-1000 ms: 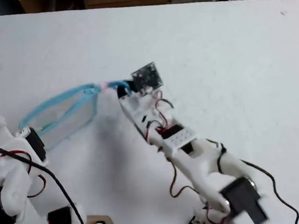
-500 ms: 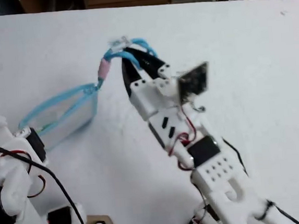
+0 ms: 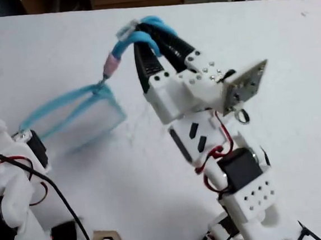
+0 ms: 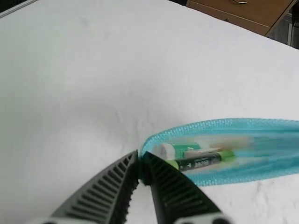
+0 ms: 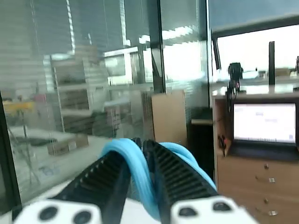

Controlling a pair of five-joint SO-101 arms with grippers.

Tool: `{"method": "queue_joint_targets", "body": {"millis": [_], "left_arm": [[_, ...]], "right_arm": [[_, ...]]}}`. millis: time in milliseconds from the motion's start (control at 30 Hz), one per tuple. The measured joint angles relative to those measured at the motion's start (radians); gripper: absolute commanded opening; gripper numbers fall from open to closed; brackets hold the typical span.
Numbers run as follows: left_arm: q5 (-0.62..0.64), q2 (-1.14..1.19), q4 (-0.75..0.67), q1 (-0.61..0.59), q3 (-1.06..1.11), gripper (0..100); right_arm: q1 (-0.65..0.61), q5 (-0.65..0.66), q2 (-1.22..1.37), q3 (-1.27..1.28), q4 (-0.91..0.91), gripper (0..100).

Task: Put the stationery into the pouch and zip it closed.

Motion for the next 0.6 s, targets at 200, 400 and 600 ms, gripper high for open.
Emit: {"method": "queue_joint_targets", "body": {"millis": [200,400,600], "left_arm": [[0.0,-0.002,-0.006,0.0,0.0,25],[0.0,-0.008,-0.006,0.0,0.0,30],[0.046,0.002,0.028,0.0,-0.048,34]], "right_arm": [[-0.026,-0.003,0.084,-0.166,0.086,1.6],[-0.104,0.006,0.172,-0.281,0.207,1.6],[-0.193,0.034,0.278,-0.293,0.244,1.6]]}}
